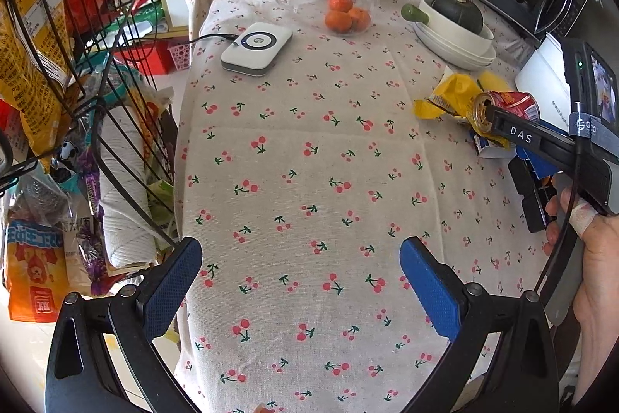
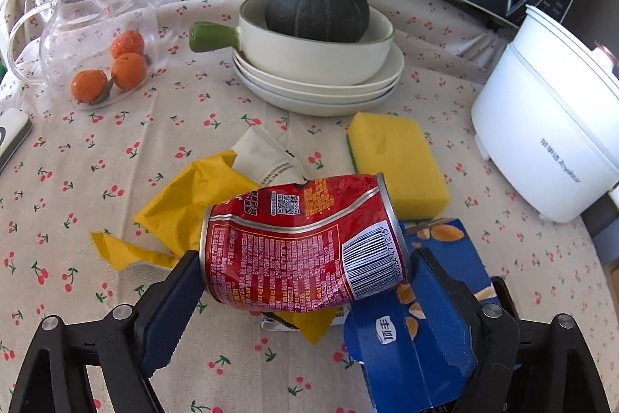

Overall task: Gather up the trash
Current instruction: 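Grasp the crushed red can on the blue box with the right gripper and lift, then grasp the blue almond box with the left gripper while the right gripper holds the can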

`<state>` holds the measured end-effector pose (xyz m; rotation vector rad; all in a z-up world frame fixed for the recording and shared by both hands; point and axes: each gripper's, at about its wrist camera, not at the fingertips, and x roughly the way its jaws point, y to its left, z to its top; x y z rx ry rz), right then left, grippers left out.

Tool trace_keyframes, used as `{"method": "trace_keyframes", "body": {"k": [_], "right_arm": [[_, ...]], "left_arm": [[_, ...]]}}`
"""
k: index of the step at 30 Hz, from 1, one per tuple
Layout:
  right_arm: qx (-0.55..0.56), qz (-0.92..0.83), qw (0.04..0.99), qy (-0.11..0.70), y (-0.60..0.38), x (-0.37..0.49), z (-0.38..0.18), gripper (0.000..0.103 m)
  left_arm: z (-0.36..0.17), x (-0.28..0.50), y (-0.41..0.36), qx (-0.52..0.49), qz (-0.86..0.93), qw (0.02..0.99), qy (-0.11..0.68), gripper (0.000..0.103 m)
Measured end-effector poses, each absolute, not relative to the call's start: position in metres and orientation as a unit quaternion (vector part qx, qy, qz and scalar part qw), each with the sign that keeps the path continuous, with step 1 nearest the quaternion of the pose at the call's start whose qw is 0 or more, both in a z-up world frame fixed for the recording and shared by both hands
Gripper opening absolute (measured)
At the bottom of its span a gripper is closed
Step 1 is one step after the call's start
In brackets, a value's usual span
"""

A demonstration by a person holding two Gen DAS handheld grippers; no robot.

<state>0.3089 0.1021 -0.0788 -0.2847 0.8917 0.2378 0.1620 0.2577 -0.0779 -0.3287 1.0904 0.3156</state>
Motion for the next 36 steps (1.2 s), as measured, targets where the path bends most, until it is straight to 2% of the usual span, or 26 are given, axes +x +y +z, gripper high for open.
{"method": "trace_keyframes", "body": {"k": [8,14,20,27,36], "right_arm": [[-0.085,0.143,0.892,0.421,0.065,0.281,-0.043,0.088],[-0.041,0.142,0.898,0.414,0.002,0.245,-0.009,0.088],[-0.031,0.129,0.901,0.414,-0.062,0.208,-0.002,0.088],[-0.025,0.129,0.901,0.414,-0.11,0.19,-0.003,0.088],[-0.008,0.116,0.898,0.424,-0.161,0.183,-0.007,0.088]], "left_arm": [[-0.078,0.167,0.242,-0.151,0.122,0.835,0.515,0.103],[-0.078,0.177,0.209,-0.104,0.073,0.842,0.524,0.103],[-0.071,0.2,0.182,-0.096,0.047,0.847,0.52,0.103],[-0.055,0.25,0.125,-0.118,-0.025,0.854,0.506,0.103],[-0.067,0.327,0.064,-0.215,-0.036,0.822,0.527,0.103]]}}
